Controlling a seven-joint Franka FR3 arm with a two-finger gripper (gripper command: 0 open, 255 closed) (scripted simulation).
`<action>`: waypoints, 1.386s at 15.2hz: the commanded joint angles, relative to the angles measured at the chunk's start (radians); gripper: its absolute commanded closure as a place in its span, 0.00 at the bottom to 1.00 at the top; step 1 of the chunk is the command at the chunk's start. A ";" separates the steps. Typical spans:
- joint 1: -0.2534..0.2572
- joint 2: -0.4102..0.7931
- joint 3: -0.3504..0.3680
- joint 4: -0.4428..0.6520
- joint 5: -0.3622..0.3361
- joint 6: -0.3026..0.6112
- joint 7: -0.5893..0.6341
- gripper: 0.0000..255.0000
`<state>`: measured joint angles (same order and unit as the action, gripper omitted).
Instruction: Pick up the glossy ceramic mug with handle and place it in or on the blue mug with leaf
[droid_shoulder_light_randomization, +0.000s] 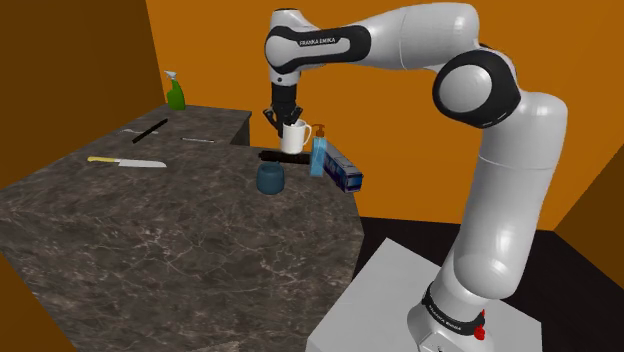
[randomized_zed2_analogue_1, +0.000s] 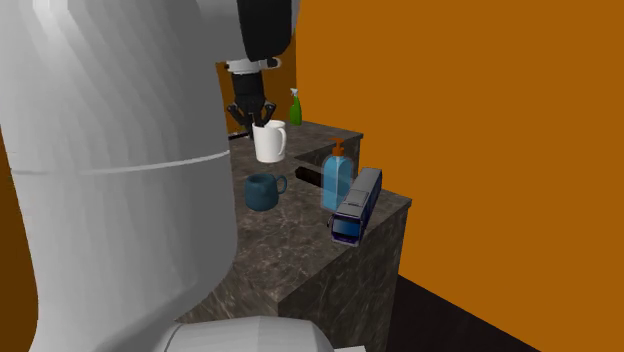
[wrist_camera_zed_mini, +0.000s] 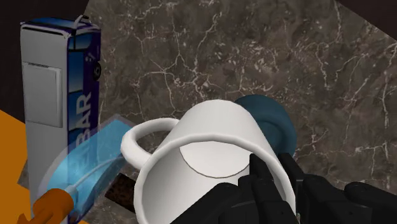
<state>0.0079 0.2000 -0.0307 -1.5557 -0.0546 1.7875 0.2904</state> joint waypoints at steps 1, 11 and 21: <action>0.004 0.098 0.003 0.155 0.002 -0.056 0.005 1.00; 0.010 0.212 0.006 0.230 0.003 -0.019 0.016 1.00; 0.009 0.216 0.006 0.103 0.002 0.113 0.023 1.00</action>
<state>0.0174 0.4172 -0.0244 -1.4399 -0.0527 1.8875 0.3127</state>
